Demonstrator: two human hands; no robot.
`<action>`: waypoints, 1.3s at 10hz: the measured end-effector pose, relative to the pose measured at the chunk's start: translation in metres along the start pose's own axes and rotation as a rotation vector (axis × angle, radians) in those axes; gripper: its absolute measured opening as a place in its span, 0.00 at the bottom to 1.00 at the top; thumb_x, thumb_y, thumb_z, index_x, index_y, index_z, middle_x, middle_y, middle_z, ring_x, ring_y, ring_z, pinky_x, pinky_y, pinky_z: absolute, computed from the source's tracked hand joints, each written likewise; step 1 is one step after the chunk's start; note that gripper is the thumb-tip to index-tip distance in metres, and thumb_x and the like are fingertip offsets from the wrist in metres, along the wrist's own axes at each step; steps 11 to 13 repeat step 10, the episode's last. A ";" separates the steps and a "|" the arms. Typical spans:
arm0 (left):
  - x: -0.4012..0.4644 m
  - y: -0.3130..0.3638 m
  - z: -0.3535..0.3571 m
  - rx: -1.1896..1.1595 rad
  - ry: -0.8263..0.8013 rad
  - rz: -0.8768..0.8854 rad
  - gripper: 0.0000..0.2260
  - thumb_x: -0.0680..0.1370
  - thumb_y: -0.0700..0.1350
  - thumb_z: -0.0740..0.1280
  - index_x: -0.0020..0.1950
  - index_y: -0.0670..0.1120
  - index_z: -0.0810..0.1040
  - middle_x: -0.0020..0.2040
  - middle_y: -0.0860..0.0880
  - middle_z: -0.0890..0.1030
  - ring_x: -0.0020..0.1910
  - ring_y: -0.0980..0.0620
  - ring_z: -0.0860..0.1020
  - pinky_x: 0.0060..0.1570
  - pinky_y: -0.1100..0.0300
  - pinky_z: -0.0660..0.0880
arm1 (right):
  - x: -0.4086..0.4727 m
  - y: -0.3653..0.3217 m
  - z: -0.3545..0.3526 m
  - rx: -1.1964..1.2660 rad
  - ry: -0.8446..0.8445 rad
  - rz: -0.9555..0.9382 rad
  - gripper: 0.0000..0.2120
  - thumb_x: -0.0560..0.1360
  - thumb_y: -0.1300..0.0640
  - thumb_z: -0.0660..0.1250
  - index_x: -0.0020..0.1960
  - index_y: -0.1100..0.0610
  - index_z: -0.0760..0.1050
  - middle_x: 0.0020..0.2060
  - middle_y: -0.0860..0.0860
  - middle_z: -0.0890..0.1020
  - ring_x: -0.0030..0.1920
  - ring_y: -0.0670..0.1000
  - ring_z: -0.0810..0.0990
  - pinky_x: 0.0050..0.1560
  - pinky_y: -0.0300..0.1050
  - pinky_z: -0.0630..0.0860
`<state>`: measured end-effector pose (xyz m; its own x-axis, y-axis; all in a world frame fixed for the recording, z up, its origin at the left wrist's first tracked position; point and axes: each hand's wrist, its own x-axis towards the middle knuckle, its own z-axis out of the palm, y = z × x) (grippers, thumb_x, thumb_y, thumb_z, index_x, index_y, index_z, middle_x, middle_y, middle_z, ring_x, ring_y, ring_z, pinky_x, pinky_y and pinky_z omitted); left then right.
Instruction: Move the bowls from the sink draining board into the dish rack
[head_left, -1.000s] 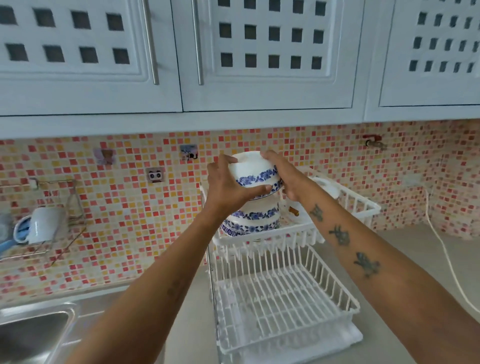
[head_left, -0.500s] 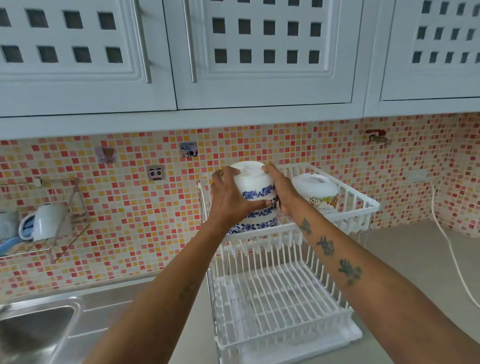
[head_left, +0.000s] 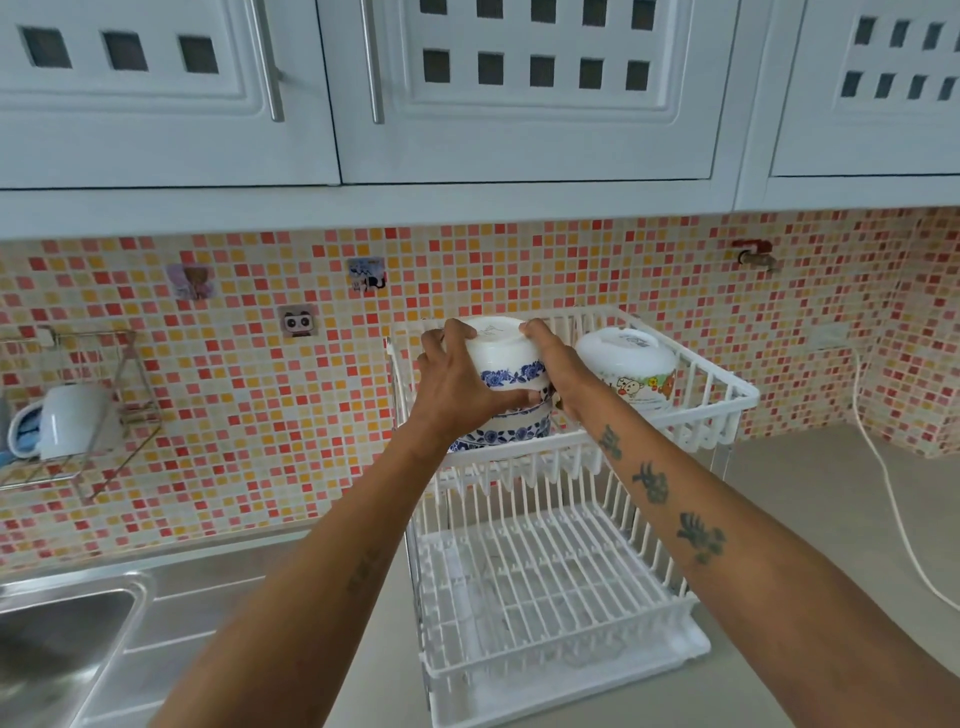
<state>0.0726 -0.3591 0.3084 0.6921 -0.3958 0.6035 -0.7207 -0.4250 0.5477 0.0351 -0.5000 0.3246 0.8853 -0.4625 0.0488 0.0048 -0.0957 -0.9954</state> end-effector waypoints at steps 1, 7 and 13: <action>-0.001 -0.001 0.000 0.005 -0.025 -0.026 0.46 0.58 0.58 0.81 0.67 0.44 0.61 0.64 0.42 0.63 0.65 0.43 0.67 0.63 0.50 0.72 | 0.000 0.001 0.001 -0.011 -0.021 0.020 0.19 0.73 0.40 0.59 0.48 0.54 0.77 0.42 0.57 0.84 0.40 0.56 0.81 0.39 0.44 0.74; -0.012 0.004 -0.013 0.131 -0.184 -0.112 0.50 0.60 0.62 0.79 0.72 0.47 0.58 0.70 0.40 0.60 0.70 0.37 0.62 0.68 0.42 0.67 | -0.022 -0.006 0.005 -0.143 0.059 0.056 0.20 0.78 0.42 0.56 0.54 0.59 0.74 0.43 0.54 0.81 0.38 0.50 0.78 0.41 0.43 0.74; -0.046 0.018 -0.077 0.155 -0.212 -0.081 0.39 0.71 0.53 0.75 0.74 0.46 0.58 0.69 0.39 0.66 0.67 0.36 0.69 0.67 0.43 0.69 | -0.070 -0.029 -0.006 -0.268 0.266 -0.064 0.13 0.78 0.48 0.59 0.51 0.59 0.72 0.38 0.52 0.75 0.34 0.50 0.72 0.33 0.42 0.67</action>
